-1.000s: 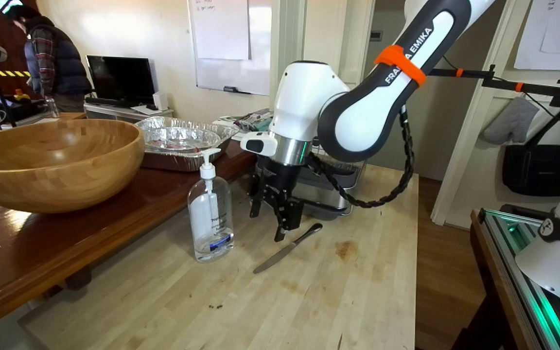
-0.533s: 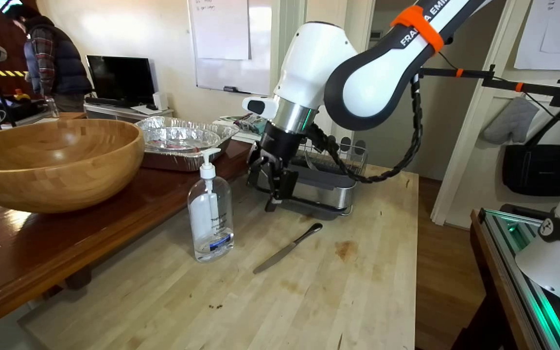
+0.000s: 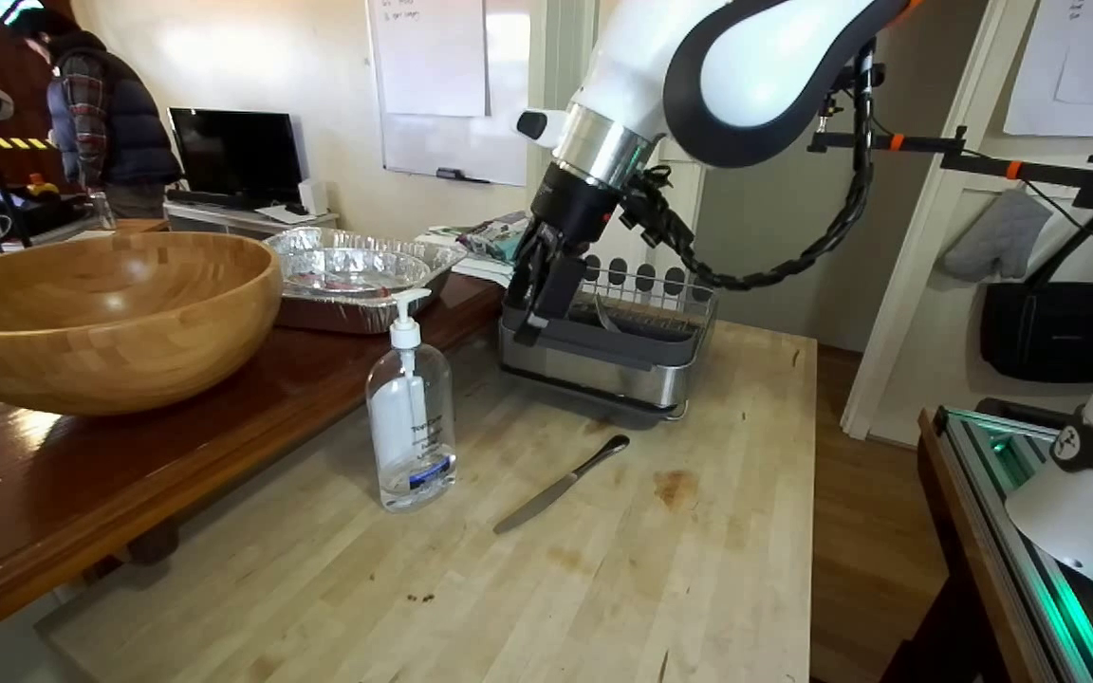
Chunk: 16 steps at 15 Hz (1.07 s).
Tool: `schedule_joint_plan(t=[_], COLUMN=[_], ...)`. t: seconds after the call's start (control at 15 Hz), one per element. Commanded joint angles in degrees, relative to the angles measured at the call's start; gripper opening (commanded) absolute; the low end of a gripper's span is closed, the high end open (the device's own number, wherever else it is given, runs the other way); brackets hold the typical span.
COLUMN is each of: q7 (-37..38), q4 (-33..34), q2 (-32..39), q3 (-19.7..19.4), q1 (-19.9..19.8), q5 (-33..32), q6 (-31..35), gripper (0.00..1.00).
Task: Take the knife off the drying rack and place it on the counter top
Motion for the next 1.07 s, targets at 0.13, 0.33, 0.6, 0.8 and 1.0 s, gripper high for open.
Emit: schedule_joint_plan(t=[0.13, 0.33, 0.6, 0.8, 1.0], q7=[16.1, 22.9, 28.5, 29.5, 27.5], q4=[-4.6, -4.9, -5.0, -4.8, -3.2], q2=[-7.6, -9.7, -11.5, -12.6, -10.7], q3=[-5.3, -7.3, -8.9, -9.6, -9.8], q1=[1.3, 1.4, 1.3, 1.4, 1.6], q5=[-1.4, -2.1, -3.2, -3.5, -2.4], q6=[-0.8, -3.1, -5.6, -8.1, -6.1], gripper=[1.00, 1.00, 1.00, 1.00, 1.00])
